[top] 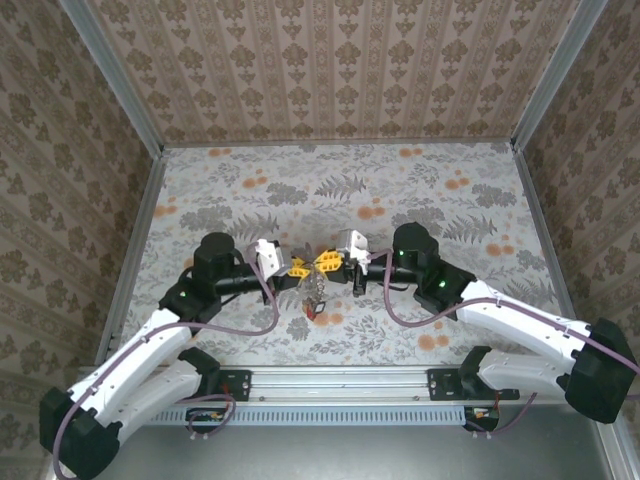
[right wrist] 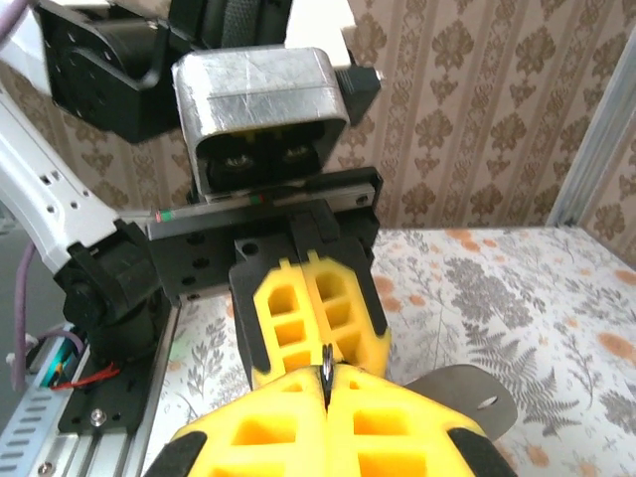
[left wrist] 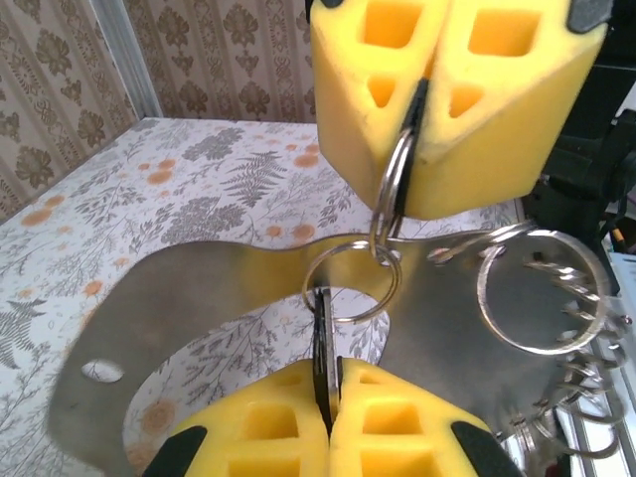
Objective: Put the keys on the keyring
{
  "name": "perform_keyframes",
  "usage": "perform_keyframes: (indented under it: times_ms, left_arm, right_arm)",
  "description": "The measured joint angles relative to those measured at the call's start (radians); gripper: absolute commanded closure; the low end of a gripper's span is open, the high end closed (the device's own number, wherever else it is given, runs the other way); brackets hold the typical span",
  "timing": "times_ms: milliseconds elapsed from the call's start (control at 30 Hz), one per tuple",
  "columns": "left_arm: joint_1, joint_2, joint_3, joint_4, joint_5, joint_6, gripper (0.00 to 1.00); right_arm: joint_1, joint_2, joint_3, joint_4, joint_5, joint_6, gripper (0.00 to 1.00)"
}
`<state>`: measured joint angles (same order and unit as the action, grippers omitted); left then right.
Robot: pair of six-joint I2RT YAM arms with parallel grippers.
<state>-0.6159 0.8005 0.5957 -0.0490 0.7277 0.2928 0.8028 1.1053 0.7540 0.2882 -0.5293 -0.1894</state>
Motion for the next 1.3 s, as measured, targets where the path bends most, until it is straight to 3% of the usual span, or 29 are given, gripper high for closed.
perform_keyframes:
  times_ms: [633,767,1000,1300]
  left_arm:
    - [-0.031,0.048,0.246,-0.422,-0.041,0.330,1.00]
    - [-0.039,0.085,0.310,-0.521,-0.087,0.446,1.00]
    - [-0.059,0.157,0.436,-0.704,-0.244,0.742,1.00]
    - [-0.084,0.284,0.523,-0.787,-0.592,1.164,1.00]
  right_arm:
    - [0.049,0.047,0.105,-0.256,0.067,-0.161,1.00]
    - [0.051,0.067,0.113,-0.262,0.072,-0.169,0.88]
    - [0.045,0.072,0.101,-0.238,0.101,-0.167,0.67]
    - [-0.012,-0.021,-0.007,-0.150,0.170,-0.114,0.60]
